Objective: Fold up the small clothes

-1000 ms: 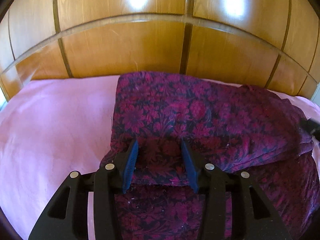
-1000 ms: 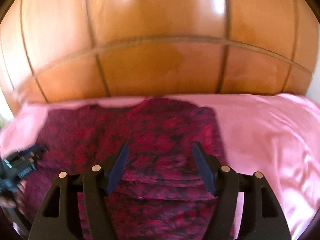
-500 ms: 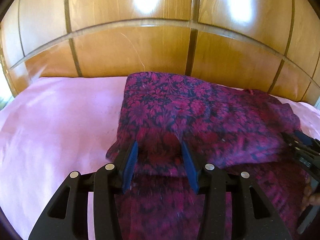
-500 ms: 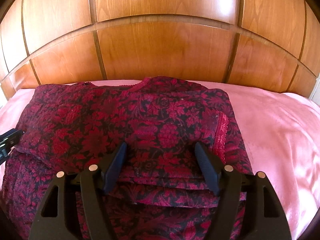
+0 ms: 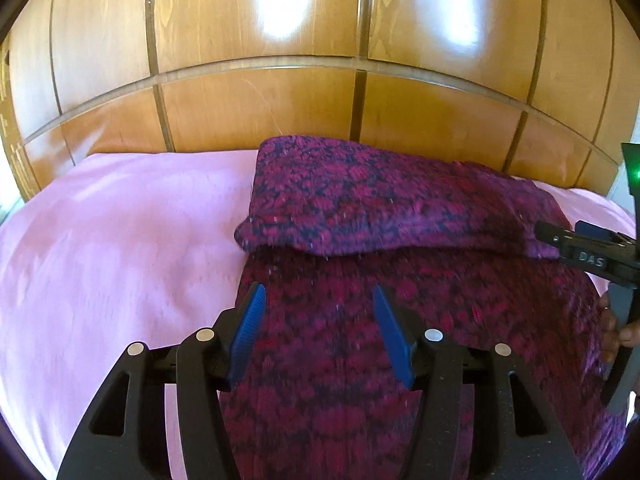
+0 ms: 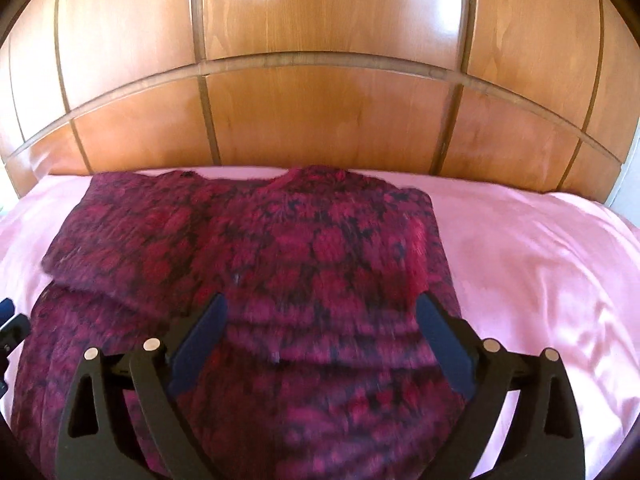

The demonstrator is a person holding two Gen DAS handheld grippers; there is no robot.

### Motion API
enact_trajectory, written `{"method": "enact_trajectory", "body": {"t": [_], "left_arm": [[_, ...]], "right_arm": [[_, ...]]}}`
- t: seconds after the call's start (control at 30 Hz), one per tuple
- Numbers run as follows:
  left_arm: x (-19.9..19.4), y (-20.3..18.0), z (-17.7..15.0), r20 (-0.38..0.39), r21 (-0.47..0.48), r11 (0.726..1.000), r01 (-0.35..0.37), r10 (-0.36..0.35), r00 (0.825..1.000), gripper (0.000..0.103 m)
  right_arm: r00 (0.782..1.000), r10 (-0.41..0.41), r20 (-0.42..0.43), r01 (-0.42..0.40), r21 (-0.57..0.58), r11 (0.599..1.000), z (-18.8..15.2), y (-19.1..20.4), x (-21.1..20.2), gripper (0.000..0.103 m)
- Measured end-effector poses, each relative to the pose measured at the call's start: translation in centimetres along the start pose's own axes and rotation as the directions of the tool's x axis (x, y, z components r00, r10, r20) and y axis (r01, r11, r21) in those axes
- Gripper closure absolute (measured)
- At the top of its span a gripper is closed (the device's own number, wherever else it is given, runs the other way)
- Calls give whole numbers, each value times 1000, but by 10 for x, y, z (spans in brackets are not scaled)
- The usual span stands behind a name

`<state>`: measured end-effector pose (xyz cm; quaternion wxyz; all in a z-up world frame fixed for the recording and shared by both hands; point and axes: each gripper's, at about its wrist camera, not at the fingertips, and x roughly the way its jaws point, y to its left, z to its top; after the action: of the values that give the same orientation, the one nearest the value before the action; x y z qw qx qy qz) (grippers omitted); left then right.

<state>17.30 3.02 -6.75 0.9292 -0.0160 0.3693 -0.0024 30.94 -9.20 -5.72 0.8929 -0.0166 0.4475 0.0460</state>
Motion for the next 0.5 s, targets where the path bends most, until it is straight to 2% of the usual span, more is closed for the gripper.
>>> {"method": "enact_trajectory", "body": {"t": [0.1, 0.2, 0.33, 0.5], "left_arm": [[-6, -1, -9, -4, 10, 1000, 9, -9, 1000, 48], [-9, 0, -18, -16, 21, 1000, 15, -15, 1000, 48], [-11, 10, -35, -57, 7, 999, 32, -31, 998, 48], [-22, 29, -60, -100, -23, 997, 71, -73, 992, 48]], "right_arm": [[999, 21, -43, -22, -12, 1000, -13, -8, -11, 8], [998, -6, -68, 4, -28, 1000, -29, -20, -22, 8], [992, -16, -123, 18, 22, 1000, -51, -51, -31, 10], [978, 89, -186, -66, 129, 989, -87, -79, -46, 23]]}}
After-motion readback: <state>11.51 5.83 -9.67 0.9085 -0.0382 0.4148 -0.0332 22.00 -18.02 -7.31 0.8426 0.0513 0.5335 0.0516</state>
